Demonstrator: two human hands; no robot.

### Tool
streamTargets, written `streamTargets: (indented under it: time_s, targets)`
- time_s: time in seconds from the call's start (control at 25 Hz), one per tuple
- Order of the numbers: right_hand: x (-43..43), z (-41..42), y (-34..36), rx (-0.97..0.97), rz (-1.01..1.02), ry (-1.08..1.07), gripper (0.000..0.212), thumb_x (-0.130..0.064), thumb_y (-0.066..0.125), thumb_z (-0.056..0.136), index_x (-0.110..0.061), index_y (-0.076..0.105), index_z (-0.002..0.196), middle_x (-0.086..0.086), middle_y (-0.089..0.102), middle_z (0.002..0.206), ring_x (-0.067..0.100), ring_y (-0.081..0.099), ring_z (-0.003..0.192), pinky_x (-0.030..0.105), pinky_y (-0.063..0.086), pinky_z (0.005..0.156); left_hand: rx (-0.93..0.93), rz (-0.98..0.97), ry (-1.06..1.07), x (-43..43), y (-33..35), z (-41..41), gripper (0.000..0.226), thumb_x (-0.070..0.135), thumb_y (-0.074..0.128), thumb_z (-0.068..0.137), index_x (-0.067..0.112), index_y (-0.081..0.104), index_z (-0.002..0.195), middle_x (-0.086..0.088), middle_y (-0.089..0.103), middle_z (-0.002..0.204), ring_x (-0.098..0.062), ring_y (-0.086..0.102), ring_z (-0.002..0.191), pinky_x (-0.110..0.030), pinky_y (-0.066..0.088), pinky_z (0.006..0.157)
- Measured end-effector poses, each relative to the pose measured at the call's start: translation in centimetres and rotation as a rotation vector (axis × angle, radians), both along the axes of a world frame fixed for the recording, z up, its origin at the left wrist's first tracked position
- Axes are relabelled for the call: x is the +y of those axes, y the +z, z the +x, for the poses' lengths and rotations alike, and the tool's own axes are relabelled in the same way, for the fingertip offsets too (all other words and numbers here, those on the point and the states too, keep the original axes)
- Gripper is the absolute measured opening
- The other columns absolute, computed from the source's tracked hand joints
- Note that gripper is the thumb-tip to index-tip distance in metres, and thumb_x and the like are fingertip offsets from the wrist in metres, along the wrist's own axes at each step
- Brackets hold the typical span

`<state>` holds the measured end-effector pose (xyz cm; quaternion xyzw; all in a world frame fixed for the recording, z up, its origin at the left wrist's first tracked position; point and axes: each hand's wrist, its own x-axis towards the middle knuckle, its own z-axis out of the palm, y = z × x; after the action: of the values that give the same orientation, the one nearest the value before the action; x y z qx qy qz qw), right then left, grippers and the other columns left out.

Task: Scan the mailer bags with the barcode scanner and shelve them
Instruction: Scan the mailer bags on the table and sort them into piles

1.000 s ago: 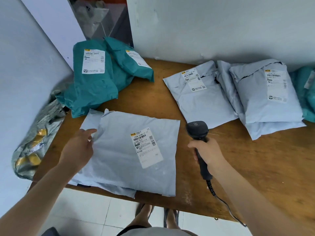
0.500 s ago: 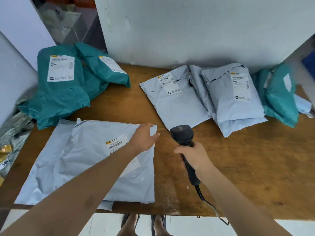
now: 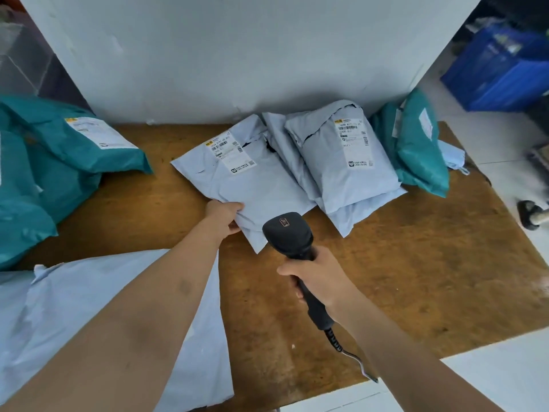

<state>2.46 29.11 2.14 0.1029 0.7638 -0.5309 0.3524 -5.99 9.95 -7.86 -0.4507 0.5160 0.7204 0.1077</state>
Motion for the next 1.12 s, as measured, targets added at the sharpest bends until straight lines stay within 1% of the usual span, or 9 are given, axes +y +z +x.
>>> streamTargets:
  time_s: [0.12,0.28,0.4,0.48,0.56,0.64,0.76,0.88,1.12]
  targets:
    - [0.6,-0.8,0.6,0.024,-0.038,-0.032,0.014,-0.005,0.065,0.079,-0.008,0.056,0.069,0.004,0.051,0.048,0.015,0.043,0.040,0.022,0.040,0.046,0.126,-0.114,-0.105,0.7,2.7,0.8,0.022,-0.001,0.056,0.088,0.010,0.051,0.107,-0.005,0.059,0.102,-0.020,0.058,0.084,-0.031,0.050,0.058]
    - [0.9,-0.7,1.1,0.037,-0.114,-0.045,0.015,-0.002,0.064,0.080,-0.005,0.056,0.068,0.007,0.050,0.049,0.019,0.041,0.040,0.025,0.038,0.047,0.194,-0.262,-0.290,-0.6,6.2,6.4,0.022,0.000,0.060,0.087,0.007,0.057,0.108,-0.006,0.065,0.102,-0.021,0.062,0.084,-0.029,0.056,0.060]
    - [0.5,0.0,0.7,0.033,-0.140,0.005,0.015,0.000,0.064,0.079,-0.004,0.055,0.067,0.006,0.049,0.045,0.019,0.040,0.039,0.024,0.038,0.045,0.062,-0.348,-0.375,-2.5,6.8,13.6,0.029,0.006,0.070,0.082,0.011,0.057,0.108,-0.001,0.064,0.100,-0.017,0.062,0.084,-0.026,0.051,0.065]
    - [-0.4,0.7,-0.2,-0.002,-0.141,0.041,0.014,0.001,0.063,0.079,-0.004,0.056,0.068,0.005,0.050,0.045,0.018,0.041,0.038,0.024,0.038,0.045,-0.139,-0.417,-0.558,-2.8,6.6,17.9,0.038,0.022,0.073,0.082,0.021,0.048,0.110,0.005,0.056,0.103,-0.011,0.057,0.086,-0.020,0.045,0.058]
    - [-1.4,1.7,-1.5,-0.063,-0.112,0.065,0.012,0.001,0.063,0.079,-0.004,0.056,0.070,0.005,0.050,0.045,0.018,0.040,0.037,0.024,0.037,0.044,-0.297,-0.503,-0.733,-2.9,5.3,20.2,0.040,0.039,0.069,0.083,0.024,0.046,0.111,0.002,0.055,0.107,-0.018,0.059,0.097,-0.026,0.050,0.062]
    - [-2.1,2.7,-2.8,-0.116,-0.068,0.051,0.010,0.000,0.064,0.078,-0.002,0.056,0.071,0.006,0.050,0.046,0.018,0.040,0.036,0.023,0.036,0.044,-0.324,-0.607,-0.712,-3.3,3.9,20.4,0.033,0.046,0.060,0.088,0.014,0.058,0.096,-0.005,0.064,0.092,-0.022,0.065,0.083,-0.037,0.058,0.064]
    - [-2.6,3.2,-3.9,-0.161,-0.043,-0.042,0.010,-0.001,0.063,0.077,-0.003,0.055,0.071,0.008,0.049,0.048,0.019,0.041,0.037,0.024,0.036,0.043,-0.298,-0.675,-0.626,-4.1,2.1,19.1,0.046,0.046,0.057,0.089,0.006,0.057,0.066,-0.012,0.062,0.068,-0.029,0.066,0.070,-0.040,0.057,0.064]
    - [-3.1,2.9,-4.0,-0.143,-0.099,-0.100,0.010,-0.002,0.062,0.078,-0.004,0.055,0.072,0.008,0.049,0.049,0.020,0.041,0.039,0.025,0.036,0.044,-0.286,-0.727,-0.669,-4.0,1.0,18.9,0.048,0.045,0.056,0.090,0.010,0.052,0.058,-0.007,0.056,0.061,-0.023,0.058,0.062,-0.027,0.042,0.055]
    - [-4.6,3.0,-3.8,-0.133,-0.131,-0.096,0.008,-0.002,0.062,0.079,-0.003,0.055,0.073,0.009,0.049,0.051,0.020,0.041,0.040,0.026,0.037,0.045,-0.255,-0.757,-0.694,-4.0,0.5,19.5,0.051,0.043,0.055,0.091,0.011,0.042,0.053,-0.007,0.050,0.059,-0.026,0.055,0.068,-0.031,0.034,0.057]
